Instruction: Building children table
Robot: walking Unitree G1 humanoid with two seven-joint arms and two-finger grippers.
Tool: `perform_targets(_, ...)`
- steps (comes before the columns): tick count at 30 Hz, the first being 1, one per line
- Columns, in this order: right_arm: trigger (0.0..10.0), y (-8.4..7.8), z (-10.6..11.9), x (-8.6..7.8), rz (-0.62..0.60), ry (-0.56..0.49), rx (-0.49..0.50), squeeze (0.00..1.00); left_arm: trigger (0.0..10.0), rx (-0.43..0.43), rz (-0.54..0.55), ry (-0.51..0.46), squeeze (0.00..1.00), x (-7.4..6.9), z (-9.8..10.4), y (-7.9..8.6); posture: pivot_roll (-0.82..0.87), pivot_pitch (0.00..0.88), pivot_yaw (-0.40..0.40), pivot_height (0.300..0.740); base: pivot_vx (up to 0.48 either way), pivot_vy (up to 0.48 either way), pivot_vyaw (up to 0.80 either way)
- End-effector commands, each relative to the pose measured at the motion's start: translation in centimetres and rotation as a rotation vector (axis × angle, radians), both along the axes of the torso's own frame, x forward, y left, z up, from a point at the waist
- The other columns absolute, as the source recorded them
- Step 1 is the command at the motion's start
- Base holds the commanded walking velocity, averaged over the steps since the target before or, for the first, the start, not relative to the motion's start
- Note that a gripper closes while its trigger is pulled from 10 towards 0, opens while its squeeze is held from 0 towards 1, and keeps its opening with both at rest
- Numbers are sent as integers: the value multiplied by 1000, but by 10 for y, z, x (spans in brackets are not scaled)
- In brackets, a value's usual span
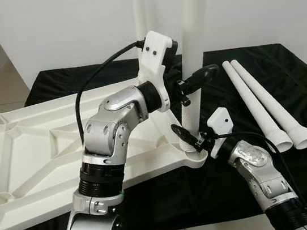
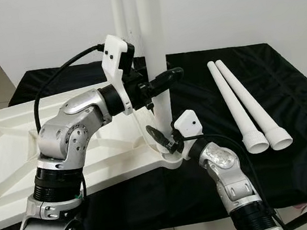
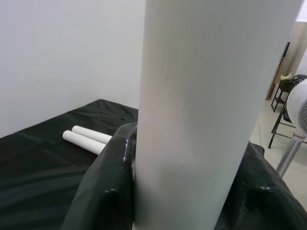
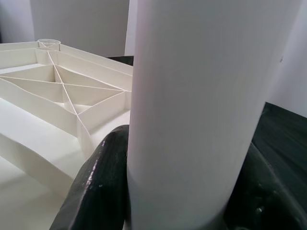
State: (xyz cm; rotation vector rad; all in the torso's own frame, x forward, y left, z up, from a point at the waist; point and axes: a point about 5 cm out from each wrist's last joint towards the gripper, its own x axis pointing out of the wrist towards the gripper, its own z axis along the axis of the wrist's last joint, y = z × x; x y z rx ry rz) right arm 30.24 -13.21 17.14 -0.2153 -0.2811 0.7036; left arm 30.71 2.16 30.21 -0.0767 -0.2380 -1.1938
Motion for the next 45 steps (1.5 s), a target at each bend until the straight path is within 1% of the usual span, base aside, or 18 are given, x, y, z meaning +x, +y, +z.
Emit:
perform_targets(1,10000,-1,-1,0,-10,-7,-12,0,0,-12,-42,-12,0,-3,6,-6,-116,40,23,740,0,0,0)
perform_targets(8,10000,-4,3,3,-46,-13,13,0,0,11,-28,-29,0,-2,6,-4,-114,44,22,740,0,0,0)
perform_targets(9,10000,-5,4,4,-52,-3,39,1000,10000,22,-10,-36,0,-1,6,-4,-108,48,18,740,0,0,0)
perform_targets(13,10000,-7,7,6,-51,11,76,1000,10000,36,29,-43,0,1,7,-3,-107,48,17,740,0,0,0)
perform_targets(17,10000,-7,9,7,-71,-3,77,1000,10000,35,73,-47,0,4,9,-1,-105,48,15,740,0,0,0)
perform_targets(21,10000,-7,12,8,-138,-38,77,1000,10000,17,166,-61,0,10,12,3,-105,48,14,740,0,0,0)
perform_targets(22,10000,-6,12,8,-146,-41,82,0,10000,16,186,-66,0,11,13,3,-104,50,14,740,0,0,0)
perform_targets(24,10000,-4,13,8,-163,-41,96,0,10000,13,222,-77,0,12,16,4,-103,50,14,740,0,0,0)
perform_targets(27,10000,-4,13,9,-170,-41,100,0,10000,10,233,-80,0,13,17,4,-103,50,14,740,0,0,0)
perform_targets(30,10000,-1,16,13,-242,-45,117,0,10000,34,299,-125,0,14,21,2,-99,48,13,740,0,0,0)
perform_targets(31,10000,0,18,14,-266,-51,132,0,10000,57,327,-151,0,14,22,2,-97,46,13,740,0,0,0)
perform_targets(32,10000,0,18,14,-266,-51,132,0,10000,57,327,-151,0,14,22,2,-97,46,13,740,0,0,0)
perform_targets(34,10000,4,22,17,-324,-58,154,0,10000,78,372,-186,0,14,23,-1,-93,43,9,740,0,0,0)
perform_targets(39,10000,7,25,19,-364,-60,167,0,10000,83,413,-215,0,14,24,-3,-91,40,8,740,0,0,0)
perform_targets(41,10000,13,27,18,-412,-60,183,0,10000,87,473,-236,0,15,25,-3,-92,38,8,740,0,0,0)
perform_targets(43,10000,13,27,18,-412,-60,183,0,10000,87,473,-236,0,15,25,-3,-92,38,8,740,0,0,0)
perform_targets(44,10000,18,28,18,-456,-62,178,0,10000,87,493,-240,0,16,25,-4,-92,36,8,740,0,0,0)
perform_targets(45,10000,18,28,18,-456,-62,178,0,10000,87,493,-240,0,16,25,-4,-92,36,8,740,0,0,0)
